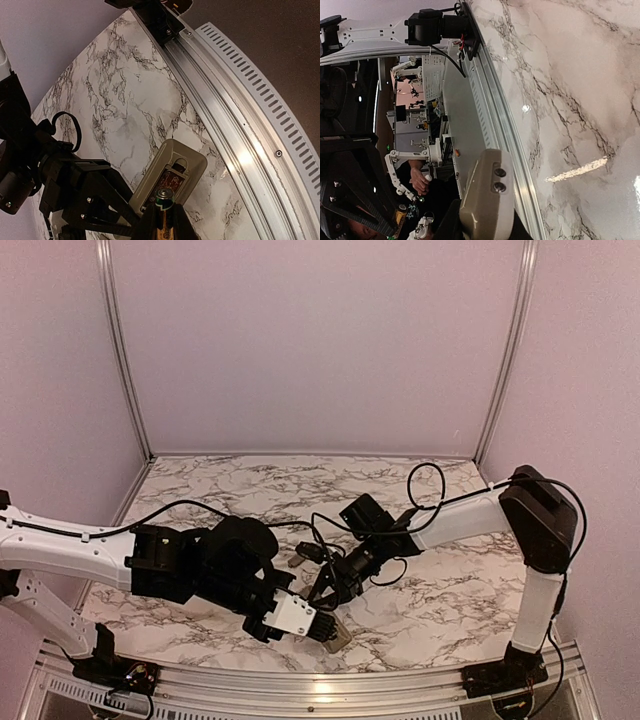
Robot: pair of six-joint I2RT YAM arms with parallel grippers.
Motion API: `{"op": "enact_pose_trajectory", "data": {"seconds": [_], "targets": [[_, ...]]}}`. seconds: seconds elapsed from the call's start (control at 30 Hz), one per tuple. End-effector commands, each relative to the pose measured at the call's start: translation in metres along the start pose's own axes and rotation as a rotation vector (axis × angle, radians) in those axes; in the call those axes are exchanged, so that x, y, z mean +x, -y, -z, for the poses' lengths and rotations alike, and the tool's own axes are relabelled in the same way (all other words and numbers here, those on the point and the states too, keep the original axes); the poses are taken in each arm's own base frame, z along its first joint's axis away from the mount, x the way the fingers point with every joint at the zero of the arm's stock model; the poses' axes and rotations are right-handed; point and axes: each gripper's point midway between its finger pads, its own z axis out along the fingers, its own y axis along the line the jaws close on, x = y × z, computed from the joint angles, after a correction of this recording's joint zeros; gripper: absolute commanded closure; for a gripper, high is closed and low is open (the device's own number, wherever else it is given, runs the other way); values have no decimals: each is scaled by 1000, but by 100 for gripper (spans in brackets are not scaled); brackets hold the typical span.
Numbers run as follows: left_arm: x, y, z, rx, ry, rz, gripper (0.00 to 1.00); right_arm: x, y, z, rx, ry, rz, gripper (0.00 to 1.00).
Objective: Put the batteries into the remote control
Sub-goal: Place the battery in the battery compartment.
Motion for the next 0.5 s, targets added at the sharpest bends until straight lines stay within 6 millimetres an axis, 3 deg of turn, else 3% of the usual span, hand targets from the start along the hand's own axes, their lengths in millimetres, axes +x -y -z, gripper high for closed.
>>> {"op": "enact_pose_trajectory", "data": {"seconds": [0.0,0.3,0.47], "targets": [[-1,10,-12,47,12,-25,95,-2,-10,-7,-32,-28,13,100],[7,13,-36,94,-27,-63,94,-1,-14,-10,-50,-35,10,100],[8,12,-40,88,-32,-81,94,3,-13,-13,-59,-46,0,100]]}}
